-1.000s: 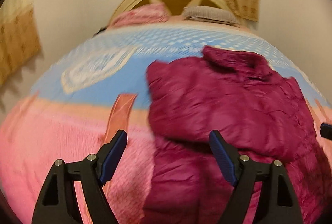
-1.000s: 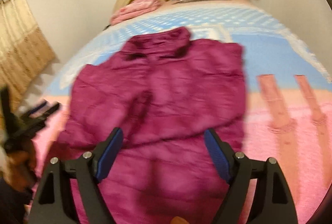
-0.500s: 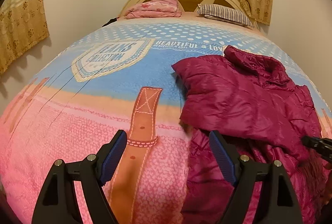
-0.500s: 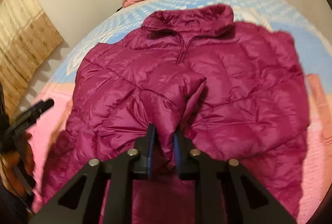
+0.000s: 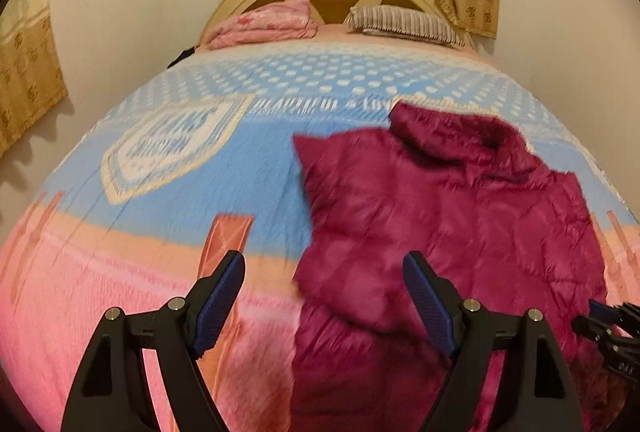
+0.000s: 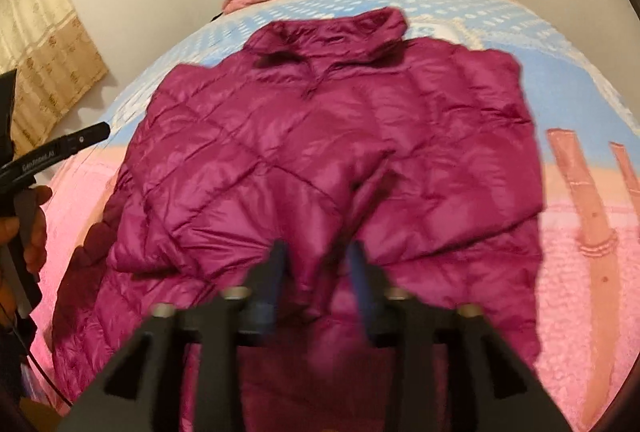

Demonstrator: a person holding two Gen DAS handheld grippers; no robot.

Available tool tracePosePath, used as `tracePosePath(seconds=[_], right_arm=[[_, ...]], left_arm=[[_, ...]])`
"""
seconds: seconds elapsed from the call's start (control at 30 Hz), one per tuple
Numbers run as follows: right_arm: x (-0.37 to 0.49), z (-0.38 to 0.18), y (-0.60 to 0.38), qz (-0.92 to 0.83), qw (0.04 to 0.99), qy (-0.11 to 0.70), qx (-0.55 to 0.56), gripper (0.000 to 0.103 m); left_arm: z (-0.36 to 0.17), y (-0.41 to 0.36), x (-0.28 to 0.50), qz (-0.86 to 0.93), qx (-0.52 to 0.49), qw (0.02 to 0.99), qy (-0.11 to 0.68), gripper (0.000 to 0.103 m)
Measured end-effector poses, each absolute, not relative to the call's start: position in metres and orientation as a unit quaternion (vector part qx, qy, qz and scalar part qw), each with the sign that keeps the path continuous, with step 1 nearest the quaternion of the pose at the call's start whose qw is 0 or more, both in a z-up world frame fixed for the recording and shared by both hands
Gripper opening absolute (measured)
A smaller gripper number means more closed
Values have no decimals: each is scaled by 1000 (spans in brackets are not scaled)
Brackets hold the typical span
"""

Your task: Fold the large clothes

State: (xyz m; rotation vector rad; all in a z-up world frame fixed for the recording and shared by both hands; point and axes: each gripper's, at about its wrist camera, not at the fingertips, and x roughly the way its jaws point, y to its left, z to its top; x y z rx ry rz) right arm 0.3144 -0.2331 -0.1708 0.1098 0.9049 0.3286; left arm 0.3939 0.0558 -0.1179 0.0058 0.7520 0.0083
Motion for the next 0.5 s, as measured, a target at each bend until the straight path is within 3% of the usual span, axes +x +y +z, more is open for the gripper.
tracePosePath(seconds=[0.23, 0.5], right_arm=[[311, -133, -246, 108, 911, 393, 56, 46], [345, -125, -195, 154, 912, 379, 35, 46]], left_arm=[[-121, 35, 449, -3, 16, 933, 360, 82], [-186, 25, 483, -30, -17, 907, 420, 82]])
